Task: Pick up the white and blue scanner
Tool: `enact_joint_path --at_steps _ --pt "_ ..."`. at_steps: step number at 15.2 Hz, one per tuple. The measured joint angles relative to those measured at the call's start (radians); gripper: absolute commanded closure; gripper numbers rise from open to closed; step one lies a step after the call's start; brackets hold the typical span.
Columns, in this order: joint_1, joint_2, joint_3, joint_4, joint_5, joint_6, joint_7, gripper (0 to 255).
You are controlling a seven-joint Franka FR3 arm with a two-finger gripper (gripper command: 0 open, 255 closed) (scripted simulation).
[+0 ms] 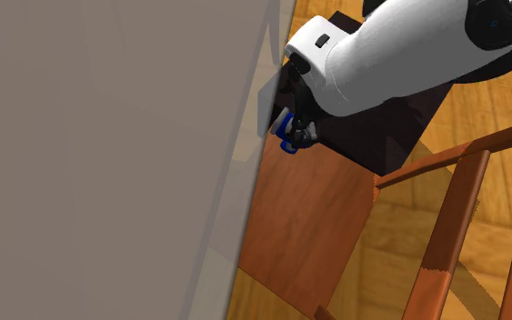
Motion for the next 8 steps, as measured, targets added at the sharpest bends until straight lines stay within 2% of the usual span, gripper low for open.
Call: enact_joint_path --at_steps 6,7,8 --pt "-0.025 0.060 0.020 -0.036 -0.047 0.082 0.069 0" --pt "-0.027 0.067 0.022 -0.036 -0.052 0.087 0.075 255" --pt "-0.029 0.070 0.023 -0.035 -0.054 0.091 0.078 255"
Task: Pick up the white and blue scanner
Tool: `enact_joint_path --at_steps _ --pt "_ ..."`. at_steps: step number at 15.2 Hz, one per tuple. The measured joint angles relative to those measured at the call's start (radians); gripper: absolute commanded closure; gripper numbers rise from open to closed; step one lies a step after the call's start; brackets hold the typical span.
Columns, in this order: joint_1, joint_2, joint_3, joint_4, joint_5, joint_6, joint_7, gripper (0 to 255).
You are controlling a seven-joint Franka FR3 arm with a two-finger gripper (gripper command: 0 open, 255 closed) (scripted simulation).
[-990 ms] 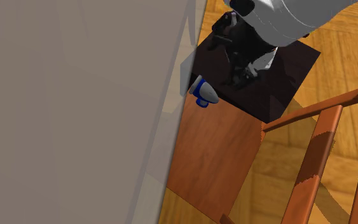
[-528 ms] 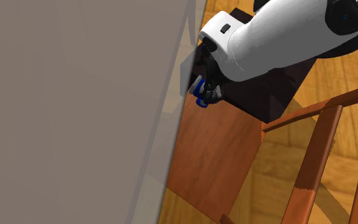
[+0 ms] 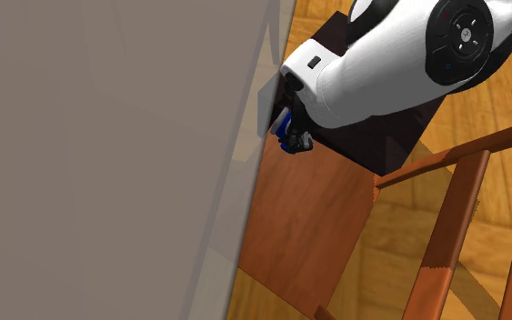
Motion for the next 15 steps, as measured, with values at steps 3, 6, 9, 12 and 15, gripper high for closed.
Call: enact_joint_path --at_steps 3,6,9,12,15 --pt "-0.002 0.002 0.000 0.003 -0.003 0.001 0.003 255" --pt "-0.001 0.000 0.001 0.001 -0.002 0.001 0.003 255" --pt "-0.001 0.001 0.001 0.003 -0.003 0.002 0.004 255" --pt "0.009 -0.021 -0.005 0.012 0.018 -0.029 -0.020 255" --pt "0.019 -0.050 -0.014 0.028 0.040 -0.068 -0.048 255"
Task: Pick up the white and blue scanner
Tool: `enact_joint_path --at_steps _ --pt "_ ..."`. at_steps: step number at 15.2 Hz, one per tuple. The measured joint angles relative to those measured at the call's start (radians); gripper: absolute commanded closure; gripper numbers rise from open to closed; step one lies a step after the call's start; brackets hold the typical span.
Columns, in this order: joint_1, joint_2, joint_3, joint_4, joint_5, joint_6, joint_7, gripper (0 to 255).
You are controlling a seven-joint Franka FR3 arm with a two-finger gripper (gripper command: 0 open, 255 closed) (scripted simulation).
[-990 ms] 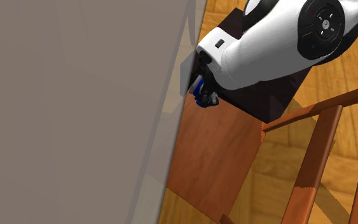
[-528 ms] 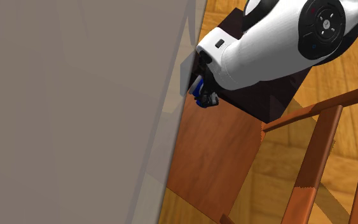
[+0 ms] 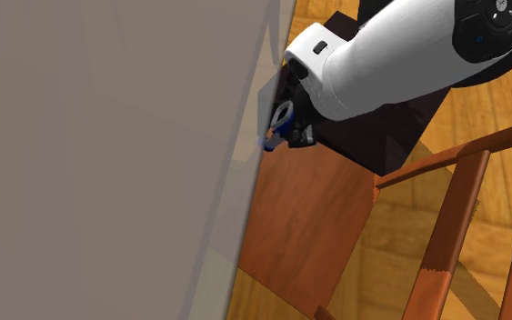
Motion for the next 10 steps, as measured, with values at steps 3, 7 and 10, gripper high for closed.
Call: enact_joint_path --at_steps 3,7,10 --pt "0.008 -0.027 -0.010 0.020 0.018 -0.040 -0.028 255" --pt "0.017 -0.060 -0.021 0.047 0.038 -0.093 -0.061 255" --pt "0.021 -0.074 -0.025 0.067 0.049 -0.128 -0.078 255"
